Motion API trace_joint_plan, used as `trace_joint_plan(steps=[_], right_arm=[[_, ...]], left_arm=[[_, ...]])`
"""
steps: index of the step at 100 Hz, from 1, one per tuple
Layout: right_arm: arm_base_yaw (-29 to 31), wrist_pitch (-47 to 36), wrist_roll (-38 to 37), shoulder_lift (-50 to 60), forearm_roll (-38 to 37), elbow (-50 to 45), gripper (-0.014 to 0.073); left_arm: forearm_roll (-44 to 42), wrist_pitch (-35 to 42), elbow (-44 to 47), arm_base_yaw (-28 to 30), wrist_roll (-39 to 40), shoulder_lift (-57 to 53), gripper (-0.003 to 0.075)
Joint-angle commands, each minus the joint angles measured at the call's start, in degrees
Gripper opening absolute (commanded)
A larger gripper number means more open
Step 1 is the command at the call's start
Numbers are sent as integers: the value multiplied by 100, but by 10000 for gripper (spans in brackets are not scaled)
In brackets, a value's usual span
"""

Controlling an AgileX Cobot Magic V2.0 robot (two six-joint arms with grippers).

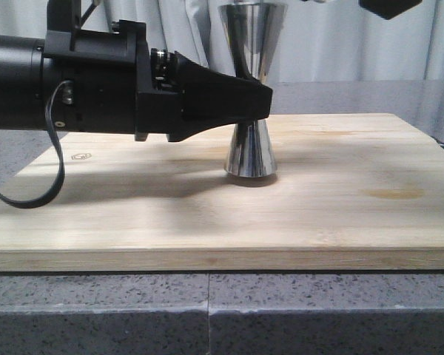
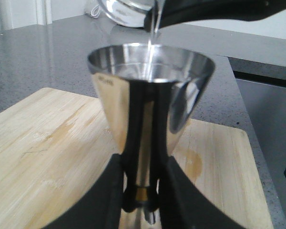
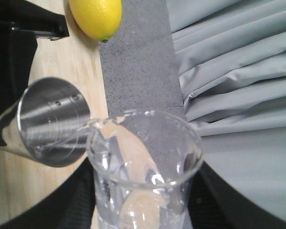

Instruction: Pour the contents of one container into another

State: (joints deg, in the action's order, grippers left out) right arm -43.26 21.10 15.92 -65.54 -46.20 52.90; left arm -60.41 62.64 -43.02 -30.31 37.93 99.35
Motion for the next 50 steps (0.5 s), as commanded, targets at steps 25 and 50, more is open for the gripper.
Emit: trace_joint_plan(steps=[25,50], right_arm=[[-120,-285,171,95,-188,209,132],[-120,-277,171,95,-192,209,132]], left_arm=[[254,476,-154,2,42,-281,-19],[251,476,-154,2,42,-281,-19]])
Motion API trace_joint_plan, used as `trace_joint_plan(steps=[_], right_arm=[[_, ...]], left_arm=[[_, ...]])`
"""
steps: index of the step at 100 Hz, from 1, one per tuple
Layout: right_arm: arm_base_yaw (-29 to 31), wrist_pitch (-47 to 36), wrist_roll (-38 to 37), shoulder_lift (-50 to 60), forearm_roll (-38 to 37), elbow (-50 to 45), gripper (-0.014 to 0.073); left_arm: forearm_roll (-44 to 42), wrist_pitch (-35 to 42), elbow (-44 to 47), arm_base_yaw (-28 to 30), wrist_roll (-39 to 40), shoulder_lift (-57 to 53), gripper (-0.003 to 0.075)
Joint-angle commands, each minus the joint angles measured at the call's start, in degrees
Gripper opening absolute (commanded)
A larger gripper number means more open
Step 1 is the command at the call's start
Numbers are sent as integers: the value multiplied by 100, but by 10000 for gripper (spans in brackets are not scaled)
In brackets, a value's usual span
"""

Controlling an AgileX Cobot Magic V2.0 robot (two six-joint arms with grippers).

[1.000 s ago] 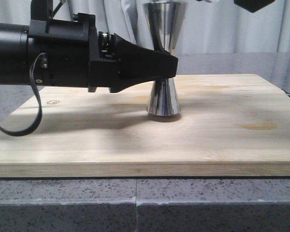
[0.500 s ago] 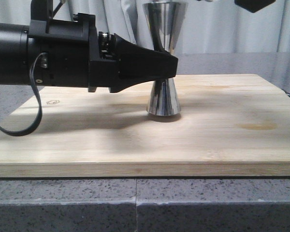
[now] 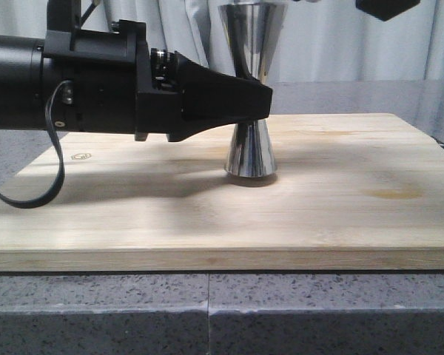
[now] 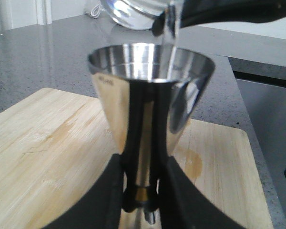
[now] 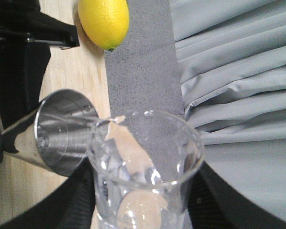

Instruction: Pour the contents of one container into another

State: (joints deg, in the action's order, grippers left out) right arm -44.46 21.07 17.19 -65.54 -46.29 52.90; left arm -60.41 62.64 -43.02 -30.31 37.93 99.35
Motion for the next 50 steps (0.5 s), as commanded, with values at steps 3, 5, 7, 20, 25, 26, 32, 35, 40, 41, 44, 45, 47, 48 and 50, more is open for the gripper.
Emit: trace_joint_plan(steps=[3,5,7,20,25,26,32,35,40,41,44,45,47,48,50], right_arm=[[0,-273,44,95,-183,209,132],[0,-269,56,95,-192,209,132],[0,-269,56,95,-192,209,132],[0,-260,56,95,-243,209,132],[0,-260,89,95,-243,209,132],[0,-260,88,95,-243,209,132],[0,-260,100,95,-248,209,132],[0,-260,100,95,-259,209,132],[0,-260,100,95,-273,209,132],[0,-256,100,95,-280,209,132],[0,-256,113,95,-289,209,132],[0,-256,113,95,-289,209,132],[0,-256,125,95,-300,209,132],[0,-256,125,95,-295,209,132],[0,-256,125,95,-304,209,132]], left_arm=[[251,476,-154,2,42,-281,-19],[251,476,-154,2,42,-281,-18],[251,476,-154,2,42,-281,-18],[251,476,-154,2,42,-281,-18],[251,476,-154,2,42,-281,-19],[251,476,-154,2,42,-281,-19],[251,476,-154,2,42,-281,-19],[251,476,-154,2,42,-281,-19],[251,476,-154,2,42,-281,-18],[251,476,-154,2,42,-281,-19],[251,476,-154,2,42,-281,-19],[251,476,-154,2,42,-281,-18],[251,476,-154,2,42,-281,-18],[251,476,-154,2,42,-281,-19],[251,476,-154,2,42,-281,-19]])
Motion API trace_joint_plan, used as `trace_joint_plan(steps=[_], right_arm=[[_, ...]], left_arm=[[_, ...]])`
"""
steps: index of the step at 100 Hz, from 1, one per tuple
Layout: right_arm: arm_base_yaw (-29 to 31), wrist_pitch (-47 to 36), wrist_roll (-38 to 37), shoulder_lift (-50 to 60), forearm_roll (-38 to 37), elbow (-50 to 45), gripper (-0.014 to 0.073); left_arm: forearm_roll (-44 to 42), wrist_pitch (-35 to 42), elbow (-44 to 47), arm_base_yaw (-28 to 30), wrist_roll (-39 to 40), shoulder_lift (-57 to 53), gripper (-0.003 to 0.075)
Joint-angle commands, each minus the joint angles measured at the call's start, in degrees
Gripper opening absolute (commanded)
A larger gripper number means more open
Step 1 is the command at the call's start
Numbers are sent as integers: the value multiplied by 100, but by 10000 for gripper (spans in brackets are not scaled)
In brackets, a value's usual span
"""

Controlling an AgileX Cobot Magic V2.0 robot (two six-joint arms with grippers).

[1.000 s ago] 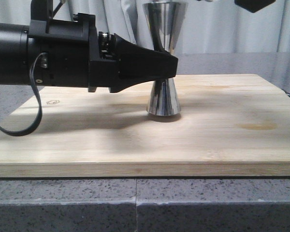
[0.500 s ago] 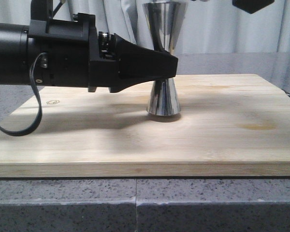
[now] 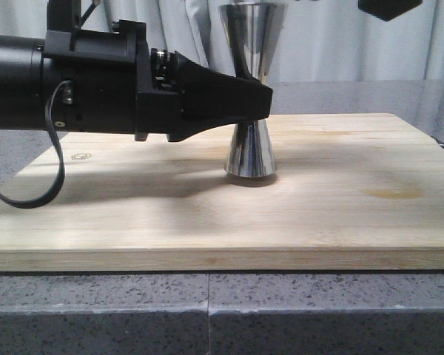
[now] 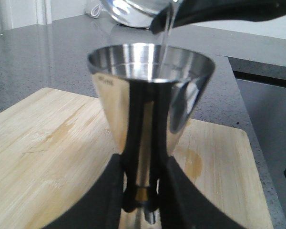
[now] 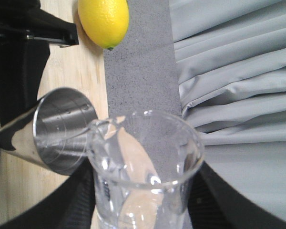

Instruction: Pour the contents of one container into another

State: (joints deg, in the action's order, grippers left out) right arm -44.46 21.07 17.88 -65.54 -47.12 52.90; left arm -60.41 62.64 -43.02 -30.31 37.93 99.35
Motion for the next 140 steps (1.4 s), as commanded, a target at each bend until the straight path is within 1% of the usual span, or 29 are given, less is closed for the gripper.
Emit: trace_joint_plan(steps=[1,50,129,140], right_arm=[[0,-256,57,95,-221,209,132],[0,-148,366,95,-269,209,132],[0,-148,377,37,-675,209,132],[0,-148,500,37,-675,209,132]], left_arm=[[251,476,-154,2,42,-281,-18],[193,476,-154,2,42,-281,-19],[189,476,-154,2,42,-281,-19],[189,476,-154,2,42,-281,-19]])
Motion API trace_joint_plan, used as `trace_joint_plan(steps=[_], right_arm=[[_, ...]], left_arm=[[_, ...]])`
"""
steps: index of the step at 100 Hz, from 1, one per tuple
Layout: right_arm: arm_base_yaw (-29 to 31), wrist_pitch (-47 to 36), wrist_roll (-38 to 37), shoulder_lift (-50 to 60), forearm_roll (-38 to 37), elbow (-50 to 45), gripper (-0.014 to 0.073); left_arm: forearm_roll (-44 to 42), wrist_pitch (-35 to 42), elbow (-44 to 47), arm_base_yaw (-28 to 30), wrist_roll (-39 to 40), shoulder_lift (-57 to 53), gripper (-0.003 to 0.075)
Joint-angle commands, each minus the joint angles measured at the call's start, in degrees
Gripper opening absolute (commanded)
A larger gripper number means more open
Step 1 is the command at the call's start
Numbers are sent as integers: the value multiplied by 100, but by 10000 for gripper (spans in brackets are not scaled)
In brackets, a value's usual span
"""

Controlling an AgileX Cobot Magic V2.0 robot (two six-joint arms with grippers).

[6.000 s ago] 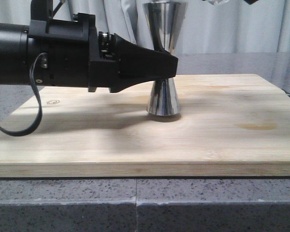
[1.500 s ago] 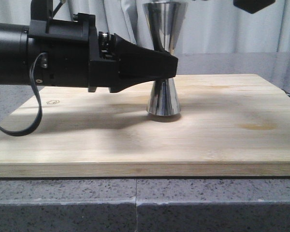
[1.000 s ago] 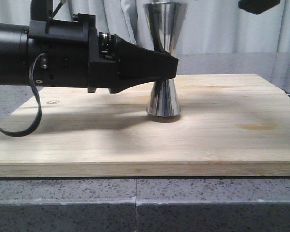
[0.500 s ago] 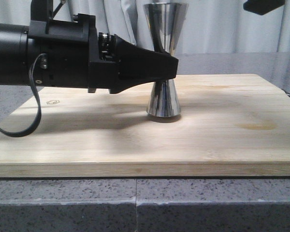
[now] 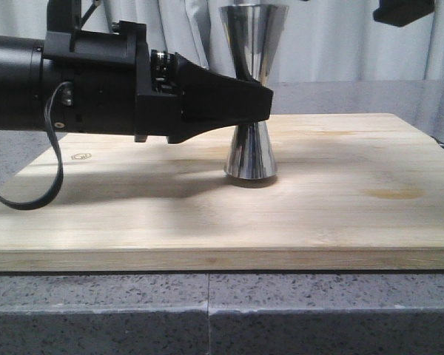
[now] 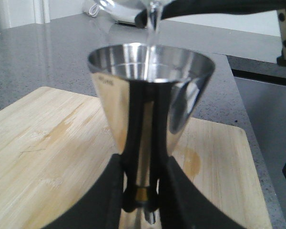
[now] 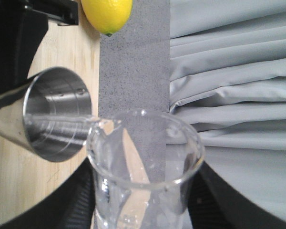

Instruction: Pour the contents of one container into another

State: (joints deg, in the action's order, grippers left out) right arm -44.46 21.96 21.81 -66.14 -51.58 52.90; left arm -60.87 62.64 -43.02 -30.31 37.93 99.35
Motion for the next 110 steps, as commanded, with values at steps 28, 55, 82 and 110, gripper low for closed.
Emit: trace_joint_plan(steps=[28,55,82,110], right_arm=[[0,-238,153,96,-237,209,132],[0,-238,379,96,-242,209,132],[0,-267,533,96,-250,209,132],[0,-267,718,96,-250,209,132]], left_arm=[[226,476,-154,2,42,-281,-19],[226,476,-154,2,42,-281,-18],[226,476,-154,2,42,-281,-19],[226,476,-154,2,42,-281,-19]])
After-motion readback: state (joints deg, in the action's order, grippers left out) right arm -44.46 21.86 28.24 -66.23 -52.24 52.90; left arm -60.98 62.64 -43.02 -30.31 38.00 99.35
